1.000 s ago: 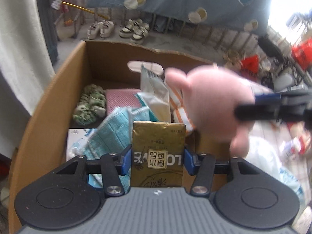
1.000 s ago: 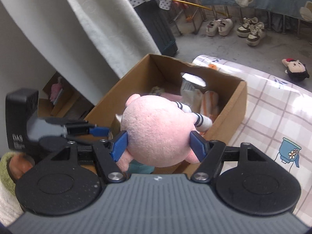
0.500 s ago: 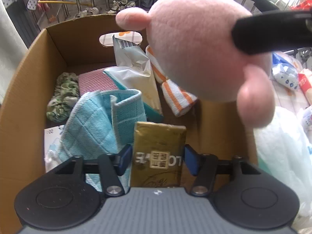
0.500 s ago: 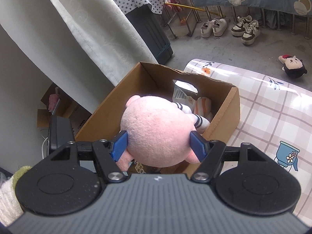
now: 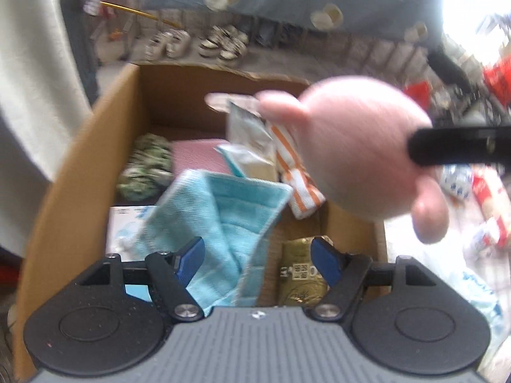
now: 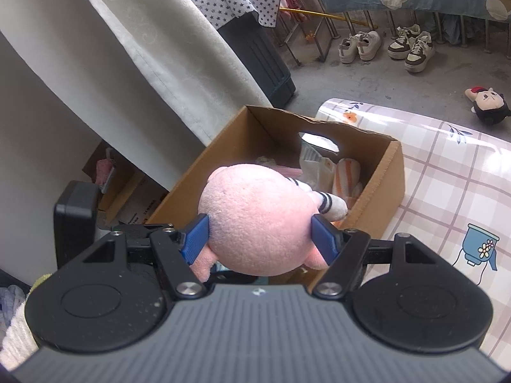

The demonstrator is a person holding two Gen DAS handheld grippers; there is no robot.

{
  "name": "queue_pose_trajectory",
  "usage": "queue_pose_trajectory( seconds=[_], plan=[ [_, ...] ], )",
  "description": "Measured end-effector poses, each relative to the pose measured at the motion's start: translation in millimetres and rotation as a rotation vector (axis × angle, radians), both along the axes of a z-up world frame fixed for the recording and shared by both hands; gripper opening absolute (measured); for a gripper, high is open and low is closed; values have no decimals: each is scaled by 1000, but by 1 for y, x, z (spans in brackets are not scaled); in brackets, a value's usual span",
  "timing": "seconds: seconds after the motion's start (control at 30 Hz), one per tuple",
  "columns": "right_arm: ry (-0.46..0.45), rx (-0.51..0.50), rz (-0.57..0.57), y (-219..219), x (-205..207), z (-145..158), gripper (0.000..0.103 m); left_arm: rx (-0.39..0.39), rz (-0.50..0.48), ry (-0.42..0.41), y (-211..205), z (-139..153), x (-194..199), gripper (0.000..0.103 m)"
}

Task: Organize soft objects
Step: 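Lower both tools into the box and open them to release packet and plush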

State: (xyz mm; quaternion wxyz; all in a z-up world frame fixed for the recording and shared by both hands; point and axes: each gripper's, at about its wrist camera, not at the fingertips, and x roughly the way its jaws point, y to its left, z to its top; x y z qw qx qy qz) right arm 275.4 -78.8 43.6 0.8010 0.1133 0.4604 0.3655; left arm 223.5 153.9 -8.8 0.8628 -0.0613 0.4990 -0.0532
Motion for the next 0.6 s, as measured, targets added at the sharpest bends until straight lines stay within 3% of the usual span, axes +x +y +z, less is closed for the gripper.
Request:
queue_pose_trajectory(
  seconds=[0.3, 0.47, 0.6],
  plan=[
    [58, 87, 133, 44, -32, 19, 69, 106, 199, -150, 59, 60, -69, 79],
    [164, 65, 234, 110, -45, -7, 69, 157, 315, -164, 94, 67, -94, 79],
    [242, 24, 267, 163, -50, -40, 68, 127, 365, -158, 122, 69, -107, 79]
  ],
)
